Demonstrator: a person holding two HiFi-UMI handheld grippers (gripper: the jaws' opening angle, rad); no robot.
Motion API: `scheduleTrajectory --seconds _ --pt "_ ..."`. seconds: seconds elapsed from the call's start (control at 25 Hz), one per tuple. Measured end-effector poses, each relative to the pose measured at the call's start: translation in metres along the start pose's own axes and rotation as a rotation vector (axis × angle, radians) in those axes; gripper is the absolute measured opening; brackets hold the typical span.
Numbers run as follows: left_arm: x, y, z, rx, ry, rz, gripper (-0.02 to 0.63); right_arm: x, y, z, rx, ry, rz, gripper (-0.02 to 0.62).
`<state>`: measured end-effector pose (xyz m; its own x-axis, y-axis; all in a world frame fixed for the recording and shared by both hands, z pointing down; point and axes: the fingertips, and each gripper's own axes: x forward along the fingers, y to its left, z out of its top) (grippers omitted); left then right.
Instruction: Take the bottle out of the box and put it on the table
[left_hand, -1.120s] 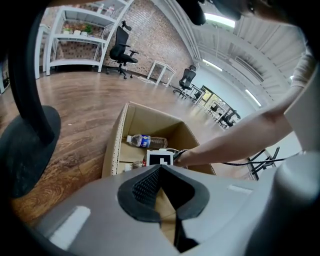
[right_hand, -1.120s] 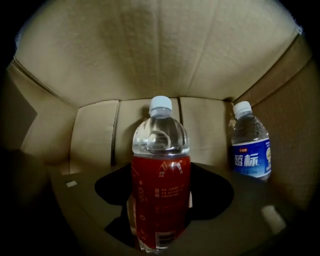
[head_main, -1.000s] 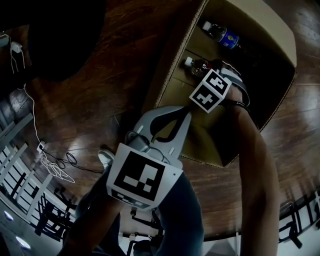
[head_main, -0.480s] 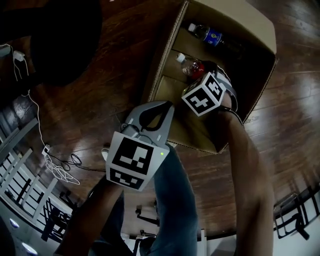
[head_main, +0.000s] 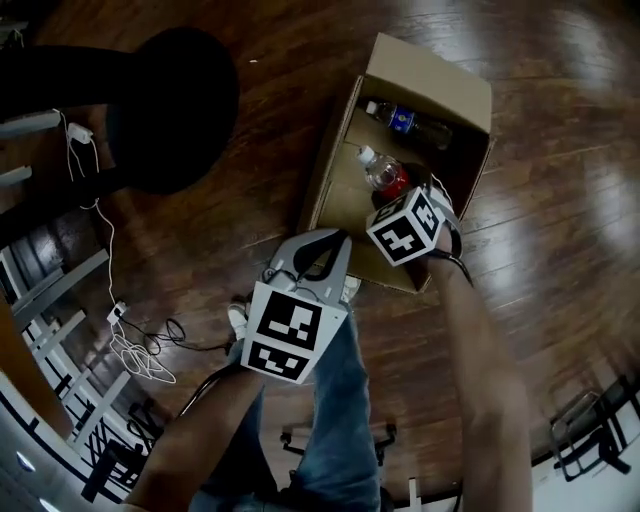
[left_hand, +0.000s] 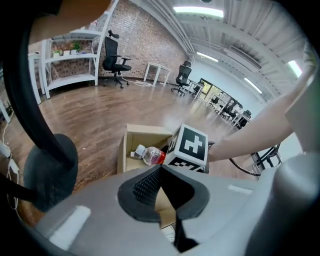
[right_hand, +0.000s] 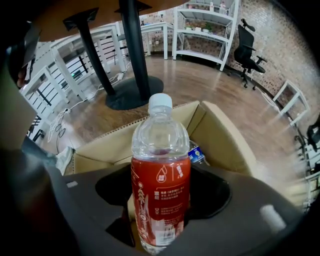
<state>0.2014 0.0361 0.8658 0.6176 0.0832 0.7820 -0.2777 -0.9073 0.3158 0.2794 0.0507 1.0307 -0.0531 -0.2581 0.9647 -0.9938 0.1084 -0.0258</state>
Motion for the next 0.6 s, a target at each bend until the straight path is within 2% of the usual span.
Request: scheduleTrajectory --seconds 0.2,0.4,0.6 --pt "-0.068 -0.027 0.032 -0.016 -0.029 -0.009 0.000 -0.083 0.023 0.014 0.101 -0.036 0.011 0.301" --pt "-0.111 -0.047 0.070 -0.017 -0.101 0.010 0.000 -0.159 0.020 0.039 0.147 -0.116 -0.005 0.301" --pt "-0.159 -0.062 0.105 0.008 -0.145 0.019 0.000 -0.239 0.022 0.067 0.149 -0.200 -0.036 0.301"
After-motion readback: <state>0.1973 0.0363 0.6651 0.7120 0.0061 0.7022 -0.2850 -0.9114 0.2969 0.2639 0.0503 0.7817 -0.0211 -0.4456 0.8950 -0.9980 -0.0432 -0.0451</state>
